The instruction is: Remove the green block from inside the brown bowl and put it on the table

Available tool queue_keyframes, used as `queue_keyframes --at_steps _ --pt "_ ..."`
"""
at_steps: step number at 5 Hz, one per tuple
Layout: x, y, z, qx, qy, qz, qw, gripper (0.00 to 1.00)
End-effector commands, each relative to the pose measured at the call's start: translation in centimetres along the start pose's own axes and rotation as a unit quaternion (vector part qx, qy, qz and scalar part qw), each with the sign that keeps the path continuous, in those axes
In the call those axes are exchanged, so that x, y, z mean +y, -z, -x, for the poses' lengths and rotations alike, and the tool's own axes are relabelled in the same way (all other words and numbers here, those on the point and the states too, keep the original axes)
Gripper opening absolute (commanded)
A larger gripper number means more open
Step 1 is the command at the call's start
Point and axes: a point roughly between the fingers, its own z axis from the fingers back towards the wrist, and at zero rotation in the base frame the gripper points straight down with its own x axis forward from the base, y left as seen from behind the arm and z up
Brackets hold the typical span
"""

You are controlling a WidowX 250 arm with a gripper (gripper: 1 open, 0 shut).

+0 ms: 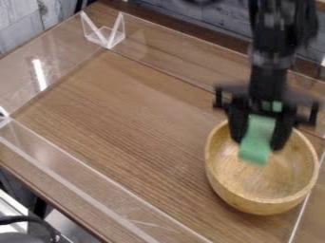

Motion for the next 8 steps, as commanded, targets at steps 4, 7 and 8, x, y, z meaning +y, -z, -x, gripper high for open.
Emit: queue_keyframes --at_steps 4,7,8 --pt "6.2 -8.4 -1.5 -0.073 0.038 0.007 0.9966 0.00" --pt "3.6 -6.8 0.3 -0.094 0.110 0.000 0.9895 0.00" --pt "2.9 -6.5 1.0 -0.099 0.125 -0.002 0.9873 0.00"
